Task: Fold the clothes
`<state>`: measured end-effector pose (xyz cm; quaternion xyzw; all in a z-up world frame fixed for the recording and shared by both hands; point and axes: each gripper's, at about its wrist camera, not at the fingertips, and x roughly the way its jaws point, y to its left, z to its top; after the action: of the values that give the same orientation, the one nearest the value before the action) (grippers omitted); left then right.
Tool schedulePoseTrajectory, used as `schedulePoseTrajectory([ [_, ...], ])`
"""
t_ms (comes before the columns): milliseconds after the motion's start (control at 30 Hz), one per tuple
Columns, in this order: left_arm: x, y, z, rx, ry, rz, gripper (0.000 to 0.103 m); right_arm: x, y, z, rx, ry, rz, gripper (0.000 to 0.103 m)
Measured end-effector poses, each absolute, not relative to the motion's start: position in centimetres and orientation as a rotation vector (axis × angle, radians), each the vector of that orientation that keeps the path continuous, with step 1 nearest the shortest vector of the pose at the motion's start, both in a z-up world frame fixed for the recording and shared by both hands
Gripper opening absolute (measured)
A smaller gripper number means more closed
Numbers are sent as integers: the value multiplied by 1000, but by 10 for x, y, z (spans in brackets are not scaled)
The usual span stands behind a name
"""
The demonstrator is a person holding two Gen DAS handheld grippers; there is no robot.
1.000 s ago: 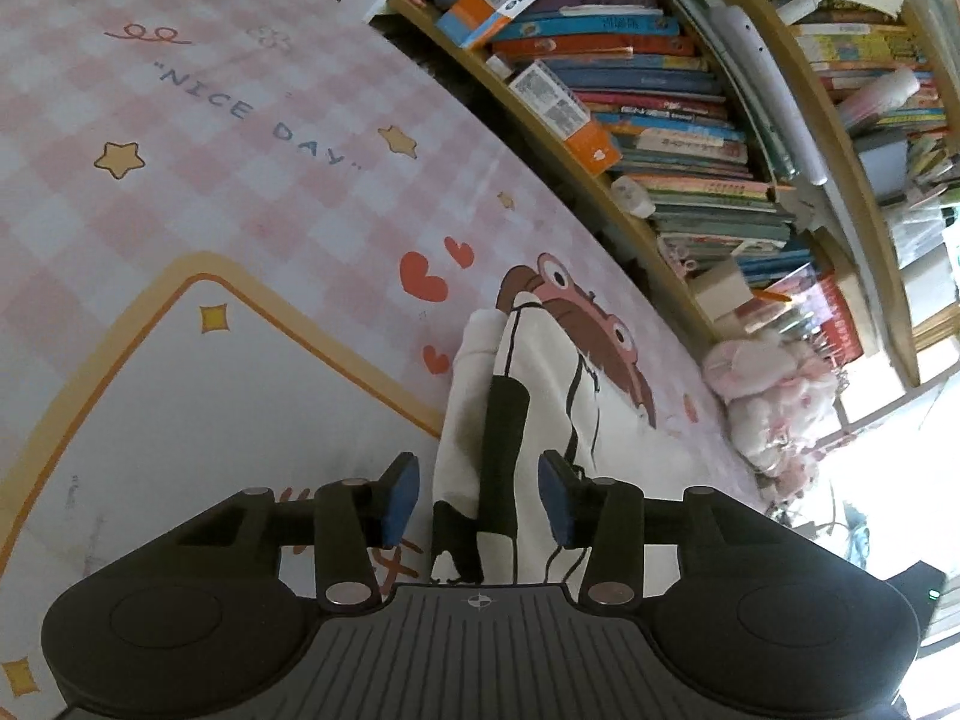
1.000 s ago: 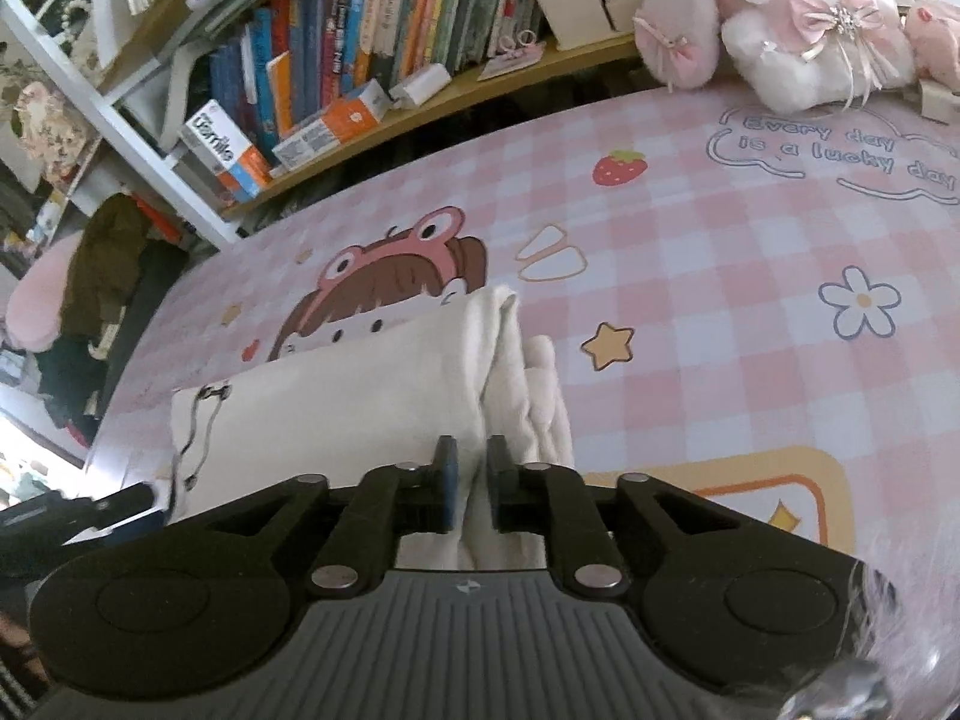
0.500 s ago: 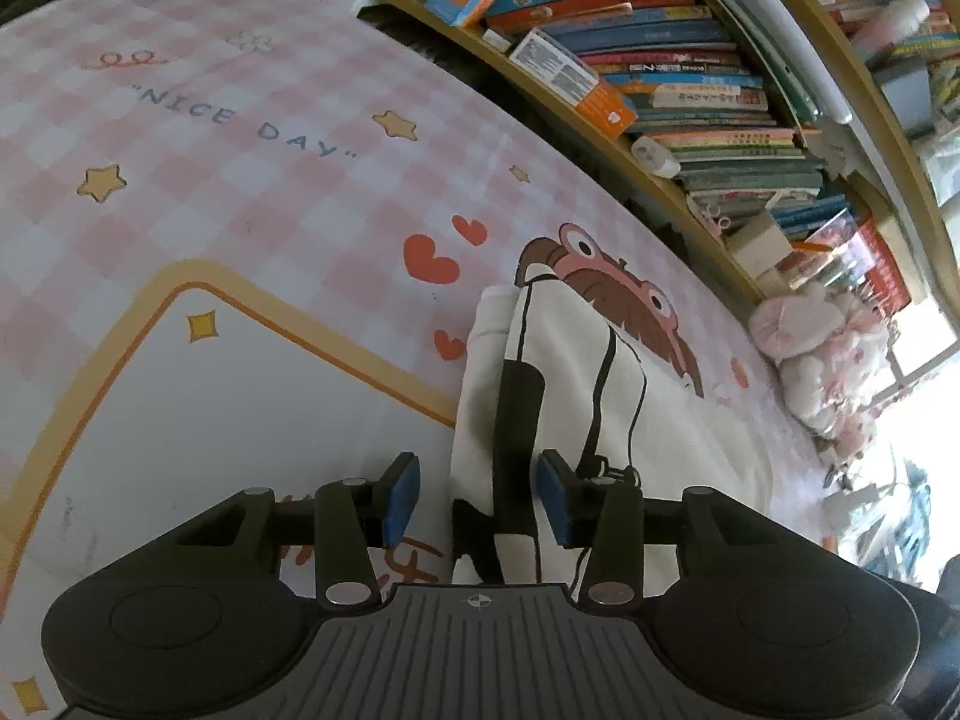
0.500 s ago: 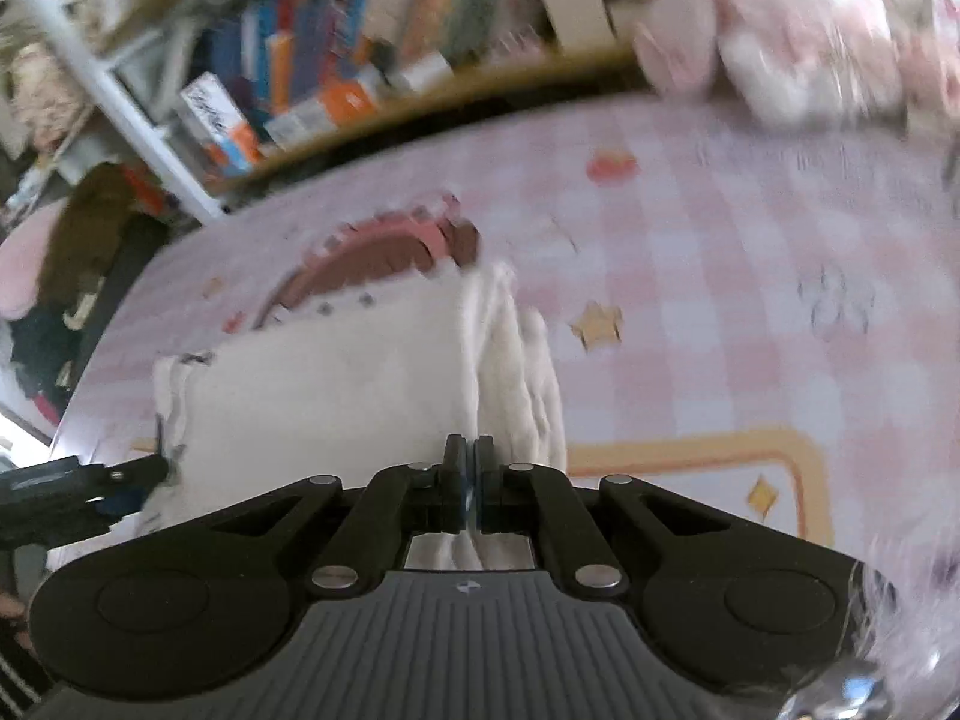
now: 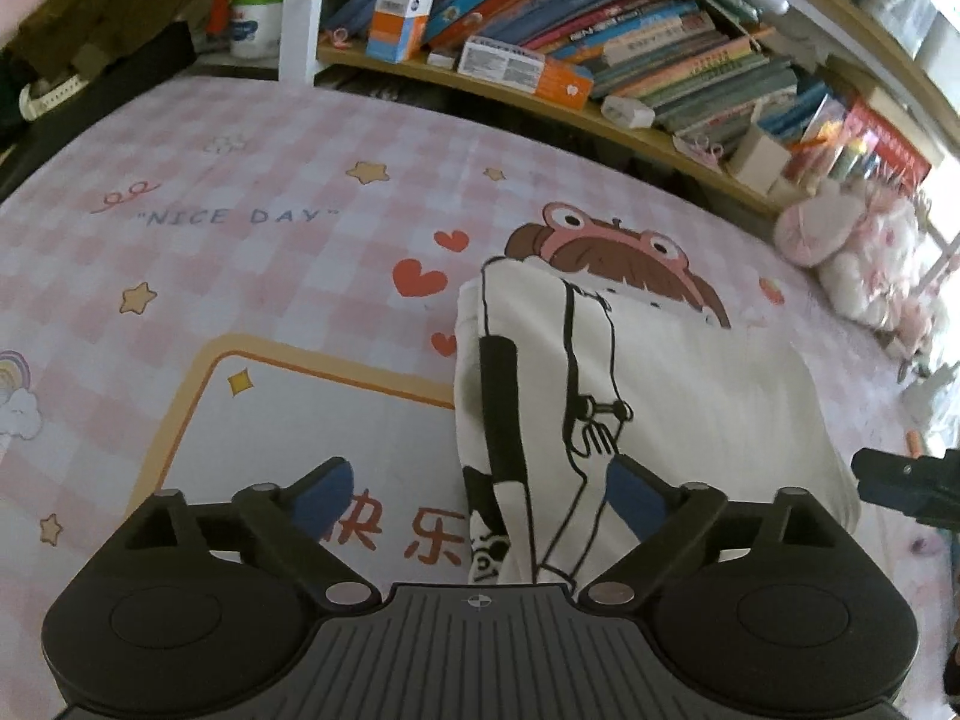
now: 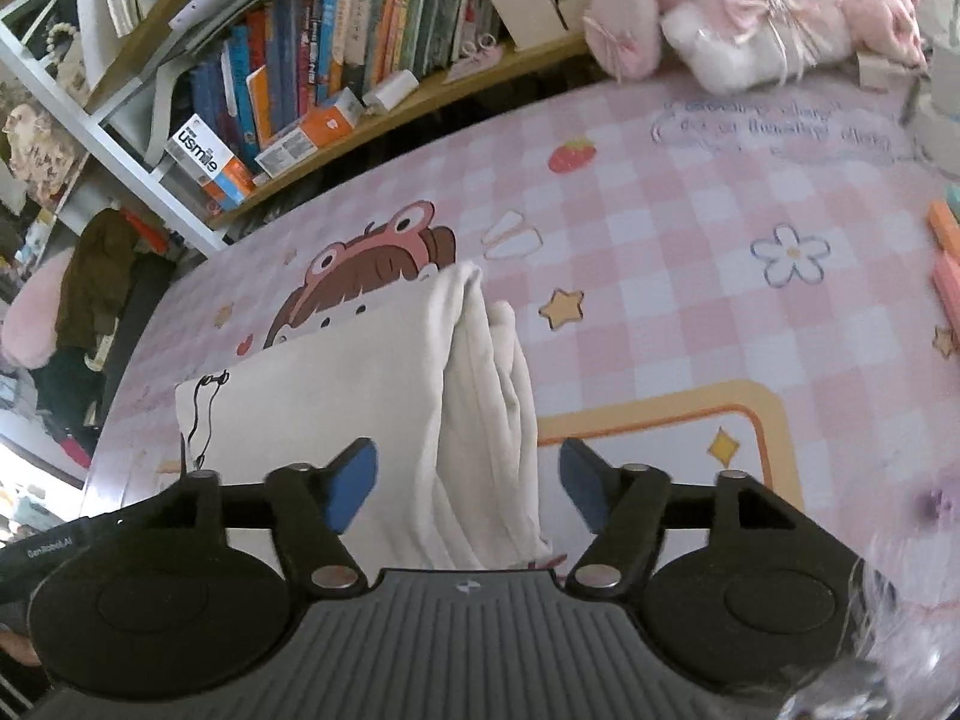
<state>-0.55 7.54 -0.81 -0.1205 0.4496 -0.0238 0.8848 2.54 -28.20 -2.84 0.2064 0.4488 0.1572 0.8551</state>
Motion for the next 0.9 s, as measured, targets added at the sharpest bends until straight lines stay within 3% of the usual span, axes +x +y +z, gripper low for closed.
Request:
schedulePoseTrajectory([
  [133, -5, 75, -15, -269, 984, -1, 98, 24, -282, -30, 435, 960, 321, 72],
  [400, -21, 89, -16, -426, 877, 4, 98, 28, -289, -41, 461, 1001, 316, 72],
  [600, -16, 84, -14, -459, 903, -6, 98, 31, -290, -46, 476, 1022, 312, 72],
  [900, -6, 56, 2, -210, 870, -48, 99, 35, -289, -48, 473, 1027, 334, 72],
])
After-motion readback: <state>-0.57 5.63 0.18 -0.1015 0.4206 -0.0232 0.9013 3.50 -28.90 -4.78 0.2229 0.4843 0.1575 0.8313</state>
